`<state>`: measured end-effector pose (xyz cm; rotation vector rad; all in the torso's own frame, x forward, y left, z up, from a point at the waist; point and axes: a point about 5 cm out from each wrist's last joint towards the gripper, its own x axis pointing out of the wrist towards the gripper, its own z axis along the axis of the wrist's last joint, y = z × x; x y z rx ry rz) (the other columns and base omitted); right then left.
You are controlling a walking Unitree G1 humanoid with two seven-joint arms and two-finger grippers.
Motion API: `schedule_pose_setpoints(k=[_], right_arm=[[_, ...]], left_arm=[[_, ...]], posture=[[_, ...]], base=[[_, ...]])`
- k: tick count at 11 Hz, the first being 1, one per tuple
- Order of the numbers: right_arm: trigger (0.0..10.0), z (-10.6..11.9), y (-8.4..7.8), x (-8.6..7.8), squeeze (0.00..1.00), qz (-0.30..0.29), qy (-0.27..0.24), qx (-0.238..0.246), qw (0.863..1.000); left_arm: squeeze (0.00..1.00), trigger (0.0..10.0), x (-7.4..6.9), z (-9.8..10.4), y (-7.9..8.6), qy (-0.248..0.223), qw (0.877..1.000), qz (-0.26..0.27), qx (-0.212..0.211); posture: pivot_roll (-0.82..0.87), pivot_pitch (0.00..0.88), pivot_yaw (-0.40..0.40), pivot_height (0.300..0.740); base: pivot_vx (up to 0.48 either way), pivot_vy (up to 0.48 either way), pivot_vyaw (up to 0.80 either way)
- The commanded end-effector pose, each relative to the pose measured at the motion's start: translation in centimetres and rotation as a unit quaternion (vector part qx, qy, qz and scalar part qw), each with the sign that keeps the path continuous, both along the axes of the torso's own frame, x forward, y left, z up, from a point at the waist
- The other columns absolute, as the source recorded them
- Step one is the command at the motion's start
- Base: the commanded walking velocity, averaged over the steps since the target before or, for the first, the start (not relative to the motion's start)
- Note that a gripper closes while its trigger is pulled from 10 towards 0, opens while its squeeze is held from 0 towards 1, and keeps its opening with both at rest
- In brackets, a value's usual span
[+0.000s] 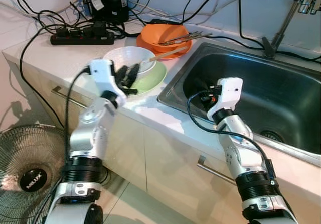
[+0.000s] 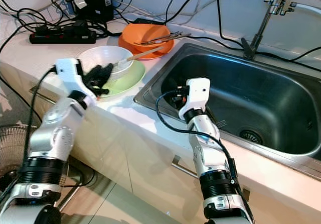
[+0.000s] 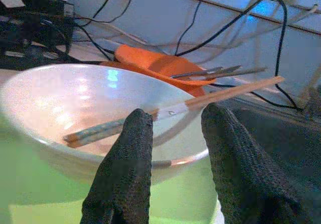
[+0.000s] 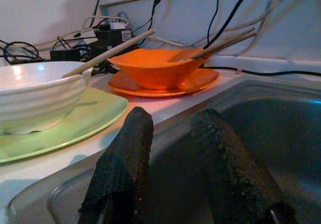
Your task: Kitchen organization
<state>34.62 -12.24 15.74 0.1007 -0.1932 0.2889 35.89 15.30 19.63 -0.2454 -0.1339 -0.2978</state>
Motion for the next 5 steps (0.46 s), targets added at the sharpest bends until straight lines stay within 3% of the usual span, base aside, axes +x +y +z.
schedule_pose_setpoints(k=[1,5], right_arm=[[10.0,0.3,0.0,0.2,0.00,0.000,-0.004,0.001,1.000],[10.0,0.2,0.0,0.2,0.00,0.000,-0.002,0.000,1.000]], left_arm=[[0.00,10.0,-0.2,0.3,0.6,-0.005,1.000,0.011,0.001],[0.00,10.0,-0.5,0.2,2.8,0.002,0.999,0.049,0.004]], posture=[[0.17,0.038,-0.004,0.740],[0.17,0.040,-0.005,0.740]], base=[[0.000,0.000,0.00],[0.000,0.000,0.00]])
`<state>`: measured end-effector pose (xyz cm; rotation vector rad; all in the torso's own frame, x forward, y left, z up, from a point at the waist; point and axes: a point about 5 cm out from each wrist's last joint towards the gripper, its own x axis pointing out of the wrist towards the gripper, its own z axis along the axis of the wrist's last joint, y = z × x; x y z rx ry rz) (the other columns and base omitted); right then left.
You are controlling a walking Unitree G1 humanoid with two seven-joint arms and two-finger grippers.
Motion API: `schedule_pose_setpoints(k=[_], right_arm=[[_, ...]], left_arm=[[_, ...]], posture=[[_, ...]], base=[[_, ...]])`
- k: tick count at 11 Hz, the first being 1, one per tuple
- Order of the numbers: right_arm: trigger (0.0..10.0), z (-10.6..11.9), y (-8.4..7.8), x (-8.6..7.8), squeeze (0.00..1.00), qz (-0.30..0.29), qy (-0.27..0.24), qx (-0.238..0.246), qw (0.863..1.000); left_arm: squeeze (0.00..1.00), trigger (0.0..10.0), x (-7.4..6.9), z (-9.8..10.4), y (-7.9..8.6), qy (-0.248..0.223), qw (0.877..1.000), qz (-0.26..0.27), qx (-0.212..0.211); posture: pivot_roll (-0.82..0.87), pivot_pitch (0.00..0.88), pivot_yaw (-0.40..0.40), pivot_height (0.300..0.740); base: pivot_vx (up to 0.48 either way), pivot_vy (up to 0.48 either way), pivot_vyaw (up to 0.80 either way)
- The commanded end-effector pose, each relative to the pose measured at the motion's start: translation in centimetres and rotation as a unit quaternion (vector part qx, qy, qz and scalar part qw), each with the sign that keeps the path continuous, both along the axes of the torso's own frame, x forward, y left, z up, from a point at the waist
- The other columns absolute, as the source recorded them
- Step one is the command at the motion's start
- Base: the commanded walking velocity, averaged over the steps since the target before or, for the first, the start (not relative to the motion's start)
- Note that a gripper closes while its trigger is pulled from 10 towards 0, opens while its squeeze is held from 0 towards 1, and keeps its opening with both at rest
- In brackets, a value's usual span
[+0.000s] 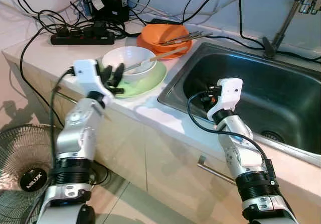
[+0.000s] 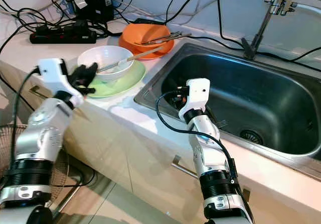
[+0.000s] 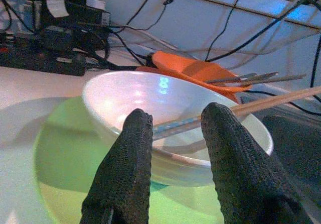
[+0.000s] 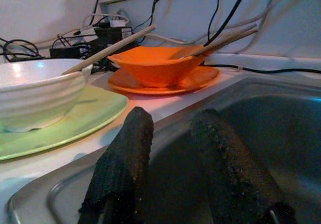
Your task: Kitchen organization
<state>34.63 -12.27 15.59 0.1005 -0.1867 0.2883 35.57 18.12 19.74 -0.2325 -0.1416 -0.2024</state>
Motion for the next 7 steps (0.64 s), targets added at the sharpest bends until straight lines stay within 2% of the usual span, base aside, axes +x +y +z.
schedule_pose_setpoints(k=[1,2,4,6,7], right_arm=[[10.0,0.4,0.0,0.2,0.00,0.000,-0.005,0.001,1.000],[10.0,0.3,-0.1,0.2,0.00,-0.001,-0.005,0.001,1.000],[10.0,0.4,0.0,0.2,0.00,0.000,-0.006,0.001,1.000],[10.0,0.3,0.0,0.2,0.00,-0.001,-0.005,0.001,1.000],[10.0,0.3,-0.1,0.2,0.00,-0.002,-0.005,0.001,1.000]], left_arm=[[0.00,10.0,-0.2,0.2,0.2,-0.004,1.000,0.003,0.003],[0.00,10.0,-0.2,0.9,-0.2,-0.018,1.000,-0.011,0.012],[0.00,10.0,-0.3,1.6,-3.4,-0.037,0.996,-0.074,0.018],[0.00,10.0,0.1,0.3,-5.2,-0.013,0.995,-0.096,0.001],[0.00,10.0,0.2,-0.2,-5.5,-0.004,0.995,-0.098,-0.011]], posture=[[0.17,0.041,-0.006,0.740],[0.17,0.042,-0.007,0.740],[0.17,0.042,-0.007,0.740],[0.17,0.040,-0.002,0.740],[0.16,0.040,-0.001,0.740]], base=[[0.000,0.000,0.00],[0.000,0.000,0.00],[0.000,0.000,0.00],[0.000,0.000,0.00],[0.000,0.000,0.00]])
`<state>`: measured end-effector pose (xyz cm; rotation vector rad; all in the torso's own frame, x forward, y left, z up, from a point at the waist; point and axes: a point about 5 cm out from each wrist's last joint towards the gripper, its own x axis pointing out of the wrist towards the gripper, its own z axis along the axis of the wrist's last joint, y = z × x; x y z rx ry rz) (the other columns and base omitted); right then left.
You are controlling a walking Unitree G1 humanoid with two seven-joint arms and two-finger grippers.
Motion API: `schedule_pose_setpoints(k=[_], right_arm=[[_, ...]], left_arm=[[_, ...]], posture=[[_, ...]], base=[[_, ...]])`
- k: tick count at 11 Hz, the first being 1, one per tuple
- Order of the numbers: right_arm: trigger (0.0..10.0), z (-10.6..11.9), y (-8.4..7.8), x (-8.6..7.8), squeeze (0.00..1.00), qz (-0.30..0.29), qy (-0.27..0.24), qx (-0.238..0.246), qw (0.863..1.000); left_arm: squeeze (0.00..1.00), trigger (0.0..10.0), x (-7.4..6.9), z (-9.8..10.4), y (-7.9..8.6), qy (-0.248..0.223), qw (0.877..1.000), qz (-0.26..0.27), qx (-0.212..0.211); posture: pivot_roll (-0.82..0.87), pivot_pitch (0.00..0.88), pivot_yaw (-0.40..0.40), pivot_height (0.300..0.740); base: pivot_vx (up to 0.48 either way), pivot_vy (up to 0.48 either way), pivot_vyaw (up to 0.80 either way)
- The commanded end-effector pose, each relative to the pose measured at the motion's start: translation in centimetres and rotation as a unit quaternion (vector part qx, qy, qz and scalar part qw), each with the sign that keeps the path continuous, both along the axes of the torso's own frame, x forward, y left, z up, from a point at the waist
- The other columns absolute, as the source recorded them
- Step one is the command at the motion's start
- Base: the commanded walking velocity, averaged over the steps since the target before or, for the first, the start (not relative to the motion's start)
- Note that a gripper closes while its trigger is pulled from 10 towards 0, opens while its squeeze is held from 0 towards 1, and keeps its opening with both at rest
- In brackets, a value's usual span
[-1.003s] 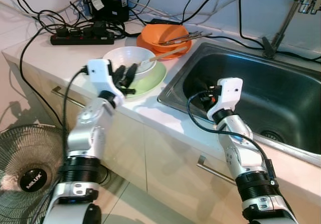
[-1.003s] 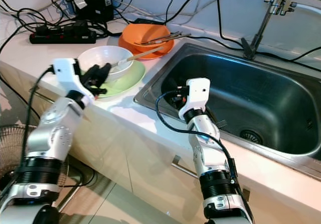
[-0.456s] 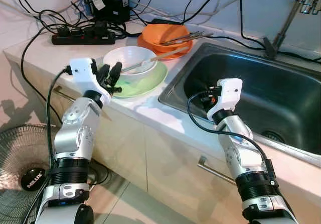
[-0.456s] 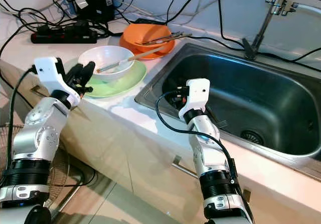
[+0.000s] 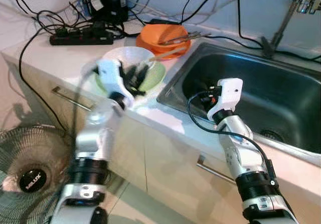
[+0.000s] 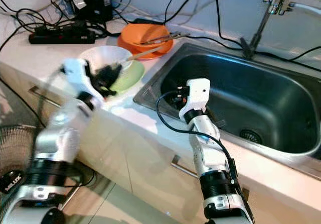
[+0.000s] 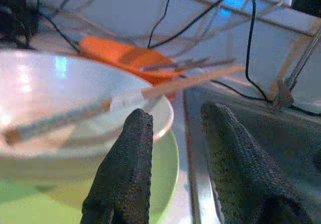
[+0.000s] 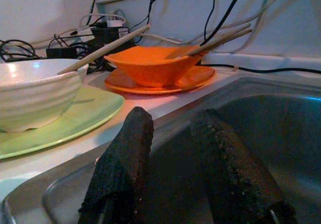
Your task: Kitchen organization
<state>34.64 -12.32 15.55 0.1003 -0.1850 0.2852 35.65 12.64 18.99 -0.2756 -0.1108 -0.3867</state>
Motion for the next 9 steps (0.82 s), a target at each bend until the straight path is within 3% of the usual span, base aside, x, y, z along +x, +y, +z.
schedule_pose_setpoints(k=[1,9], right_arm=[[10.0,0.4,-0.1,0.2,0.00,-0.002,-0.007,0.001,1.000],[10.0,0.3,-0.2,0.2,0.00,-0.003,-0.006,0.000,1.000]], left_arm=[[0.00,10.0,0.2,0.5,-0.1,-0.006,1.000,-0.007,-0.004],[0.00,10.0,-0.2,0.2,3.6,0.004,0.998,0.062,-0.020]], posture=[[0.16,0.039,0.000,0.740],[0.17,0.040,-0.003,0.740]], base=[[0.000,0.000,0.00],[0.000,0.000,0.00]])
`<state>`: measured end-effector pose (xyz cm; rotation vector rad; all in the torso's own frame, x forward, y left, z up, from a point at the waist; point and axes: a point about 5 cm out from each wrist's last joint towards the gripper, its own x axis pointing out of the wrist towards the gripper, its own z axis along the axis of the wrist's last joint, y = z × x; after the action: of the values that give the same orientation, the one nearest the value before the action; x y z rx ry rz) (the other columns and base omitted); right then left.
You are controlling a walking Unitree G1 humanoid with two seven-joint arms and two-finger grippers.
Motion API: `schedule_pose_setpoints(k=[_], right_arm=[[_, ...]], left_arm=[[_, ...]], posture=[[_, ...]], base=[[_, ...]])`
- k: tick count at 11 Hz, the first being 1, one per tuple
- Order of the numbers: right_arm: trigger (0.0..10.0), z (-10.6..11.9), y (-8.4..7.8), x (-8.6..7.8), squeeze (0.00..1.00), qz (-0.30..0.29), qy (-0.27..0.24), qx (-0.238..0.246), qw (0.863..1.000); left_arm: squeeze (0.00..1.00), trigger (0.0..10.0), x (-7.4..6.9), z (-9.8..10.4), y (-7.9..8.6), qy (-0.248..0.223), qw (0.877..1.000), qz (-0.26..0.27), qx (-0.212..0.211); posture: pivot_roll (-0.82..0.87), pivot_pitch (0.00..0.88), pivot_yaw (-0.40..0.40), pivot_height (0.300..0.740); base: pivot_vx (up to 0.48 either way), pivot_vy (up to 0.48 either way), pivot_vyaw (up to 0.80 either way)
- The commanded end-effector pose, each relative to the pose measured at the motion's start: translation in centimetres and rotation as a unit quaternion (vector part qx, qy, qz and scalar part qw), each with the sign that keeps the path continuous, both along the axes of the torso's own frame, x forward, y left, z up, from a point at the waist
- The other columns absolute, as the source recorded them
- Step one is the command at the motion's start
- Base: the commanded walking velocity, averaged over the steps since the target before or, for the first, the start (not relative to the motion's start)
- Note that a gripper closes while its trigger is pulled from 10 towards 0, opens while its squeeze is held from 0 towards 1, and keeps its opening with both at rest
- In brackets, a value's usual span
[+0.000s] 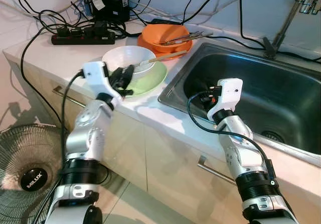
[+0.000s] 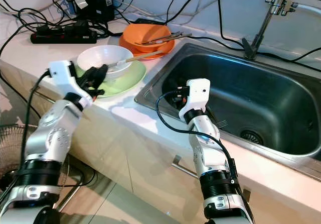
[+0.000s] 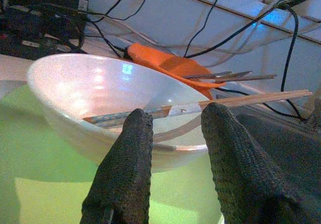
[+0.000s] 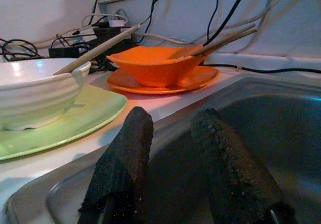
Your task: Kitchen organization
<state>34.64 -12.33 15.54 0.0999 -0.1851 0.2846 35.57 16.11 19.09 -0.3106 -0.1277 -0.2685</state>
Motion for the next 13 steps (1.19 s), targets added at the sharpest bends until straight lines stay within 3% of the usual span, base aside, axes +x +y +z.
schedule_pose_setpoints(k=[1,3,4,7,10,13], right_arm=[[10.0,0.3,-0.1,0.3,0.00,-0.001,-0.005,0.000,1.000],[10.0,0.3,0.0,0.3,0.00,0.000,-0.004,0.000,1.000],[10.0,0.2,0.0,0.3,0.00,0.000,-0.004,0.000,1.000],[10.0,0.2,0.0,0.3,0.00,0.001,-0.005,0.000,1.000],[10.0,0.2,-0.1,0.2,0.00,-0.002,-0.005,0.000,1.000],[10.0,0.1,-0.2,0.2,0.00,-0.005,-0.003,0.000,1.000]], left_arm=[[0.00,10.0,-0.3,0.1,0.6,0.000,1.000,0.010,0.002],[0.00,10.0,-0.5,0.1,1.5,0.002,1.000,0.024,0.007],[0.00,10.0,-0.6,0.7,1.1,-0.013,0.999,0.010,0.029],[0.00,10.0,-0.1,0.9,-2.4,-0.020,0.998,-0.051,0.033],[0.00,10.0,0.6,0.2,-3.4,-0.003,0.997,-0.071,0.019],[0.00,10.0,1.0,0.0,-2.2,0.004,0.999,-0.051,0.013]], posture=[[0.17,0.039,-0.005,0.740],[0.17,0.038,-0.006,0.740],[0.17,0.035,-0.005,0.740],[0.17,0.033,-0.006,0.740],[0.16,0.035,0.001,0.740],[0.16,0.039,0.003,0.740]], base=[[0.000,0.000,0.00],[0.000,0.000,0.00],[0.000,0.000,0.00],[0.000,0.000,0.00],[0.000,0.000,0.00],[0.000,0.000,0.00]])
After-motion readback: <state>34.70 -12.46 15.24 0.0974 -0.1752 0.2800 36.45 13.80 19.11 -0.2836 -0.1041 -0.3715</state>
